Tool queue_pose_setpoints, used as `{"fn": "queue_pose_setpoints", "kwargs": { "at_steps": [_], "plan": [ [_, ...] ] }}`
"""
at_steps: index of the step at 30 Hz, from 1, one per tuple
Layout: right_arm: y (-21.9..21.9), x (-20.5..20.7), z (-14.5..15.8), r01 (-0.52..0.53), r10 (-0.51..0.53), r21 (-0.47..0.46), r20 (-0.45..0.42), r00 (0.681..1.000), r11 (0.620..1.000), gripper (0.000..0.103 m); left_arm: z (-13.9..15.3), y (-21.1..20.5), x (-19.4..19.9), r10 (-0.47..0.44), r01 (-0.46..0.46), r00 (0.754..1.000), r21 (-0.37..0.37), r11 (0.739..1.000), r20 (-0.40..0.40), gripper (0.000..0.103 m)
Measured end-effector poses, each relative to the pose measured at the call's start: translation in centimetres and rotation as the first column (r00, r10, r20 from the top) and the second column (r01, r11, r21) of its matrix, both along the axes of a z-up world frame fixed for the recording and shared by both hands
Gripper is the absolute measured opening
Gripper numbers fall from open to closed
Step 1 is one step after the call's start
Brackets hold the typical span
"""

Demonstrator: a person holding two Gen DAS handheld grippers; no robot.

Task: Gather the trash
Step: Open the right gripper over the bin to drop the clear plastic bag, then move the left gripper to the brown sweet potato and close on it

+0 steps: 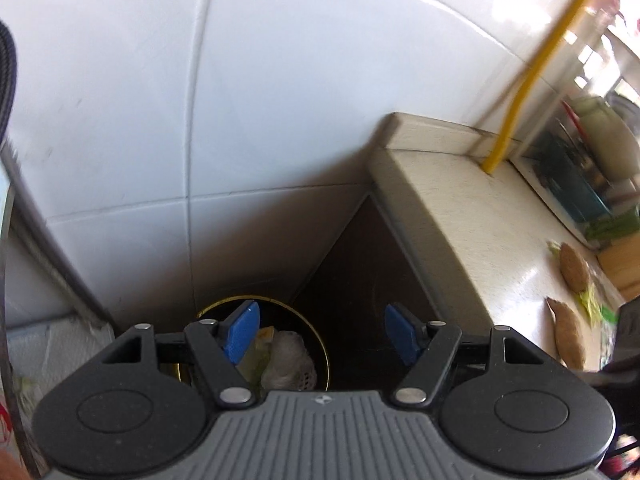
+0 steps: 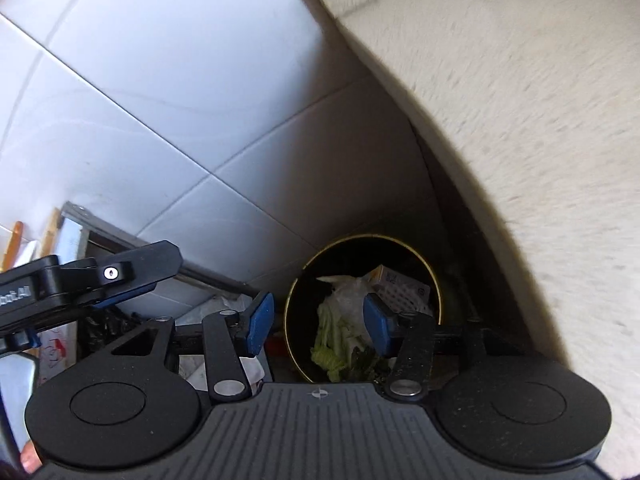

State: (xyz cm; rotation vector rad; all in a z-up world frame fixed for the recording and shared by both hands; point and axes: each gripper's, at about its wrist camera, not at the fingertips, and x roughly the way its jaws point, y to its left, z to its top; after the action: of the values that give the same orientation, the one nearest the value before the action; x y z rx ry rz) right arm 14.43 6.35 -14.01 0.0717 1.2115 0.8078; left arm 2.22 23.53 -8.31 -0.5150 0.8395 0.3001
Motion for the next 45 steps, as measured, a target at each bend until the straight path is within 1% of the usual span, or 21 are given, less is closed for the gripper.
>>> {"fn": "queue_pose_setpoints", "kwargs": {
  "at_steps": [2, 6, 7, 9, 14, 21, 27, 30, 34, 37, 42, 45],
  "plan": [
    [-1.1, 0.1, 1.2, 0.011, -0.012, 0.016, 0.023, 1.0, 1.0, 0.063, 0.6, -1.0, 0.7, -0.038, 0.037, 0.999, 0.031, 0.999, 0.009, 0.067],
    [-2.8, 0.0, 3.5, 0.045, -0.049, 0.05, 0.073, 0.996, 0.998, 0.065, 1.9, -2.8, 2.1, -0.102, 0.1, 0.994, 0.058, 0.993, 0.041, 0.067],
    [-3.2, -0.2, 4.0, 0.06, -0.064, 0.054, 0.085, 0.994, 0.997, 0.064, 2.2, -3.3, 2.5, -0.119, 0.116, 0.992, 0.068, 0.991, 0.048, 0.067],
    [-4.4, -0.2, 4.9, 0.09, -0.096, 0.059, 0.113, 0.989, 0.994, 0.065, 2.8, -4.3, 3.2, -0.15, 0.145, 0.987, 0.088, 0.986, 0.055, 0.068],
    [-7.8, -0.3, 6.7, 0.155, -0.169, 0.101, 0.141, 0.976, 0.983, 0.068, 4.0, -7.3, 4.7, -0.223, 0.214, 0.972, 0.115, 0.97, 0.069, 0.068],
    [-12.1, 0.1, 8.3, 0.227, -0.251, 0.143, 0.173, 0.952, 0.963, 0.068, 5.0, -10.8, 6.3, -0.291, 0.278, 0.954, 0.15, 0.949, 0.07, 0.068],
    [-15.6, 0.3, 9.1, 0.277, -0.306, 0.16, 0.191, 0.933, 0.947, 0.069, 5.2, -13.6, 7.7, -0.349, 0.336, 0.935, 0.151, 0.93, 0.069, 0.07],
    [-17.7, 0.1, 9.3, 0.31, -0.339, 0.162, 0.205, 0.918, 0.937, 0.069, 5.1, -15.2, 8.4, -0.376, 0.365, 0.925, 0.144, 0.92, 0.059, 0.072],
    [-20.8, 0.3, 9.2, 0.364, -0.394, 0.167, 0.211, 0.895, 0.916, 0.072, 4.9, -17.8, 9.5, -0.425, 0.416, 0.904, 0.139, 0.899, 0.043, 0.072],
    [-23.2, 0.3, 9.3, 0.406, -0.436, 0.172, 0.213, 0.874, 0.897, 0.072, 4.5, -19.7, 10.6, -0.455, 0.447, 0.89, 0.136, 0.884, 0.03, 0.072],
    [-26.9, 0.3, 9.5, 0.468, -0.5, 0.184, 0.222, 0.837, 0.865, 0.072, 3.6, -22.3, 12.5, -0.488, 0.484, 0.873, 0.122, 0.866, 0.004, 0.072],
    [-29.3, 0.3, 9.4, 0.505, -0.538, 0.189, 0.222, 0.813, 0.842, 0.073, 2.8, -23.6, 13.7, -0.499, 0.498, 0.866, 0.111, 0.86, -0.02, 0.072]
  ]
}}
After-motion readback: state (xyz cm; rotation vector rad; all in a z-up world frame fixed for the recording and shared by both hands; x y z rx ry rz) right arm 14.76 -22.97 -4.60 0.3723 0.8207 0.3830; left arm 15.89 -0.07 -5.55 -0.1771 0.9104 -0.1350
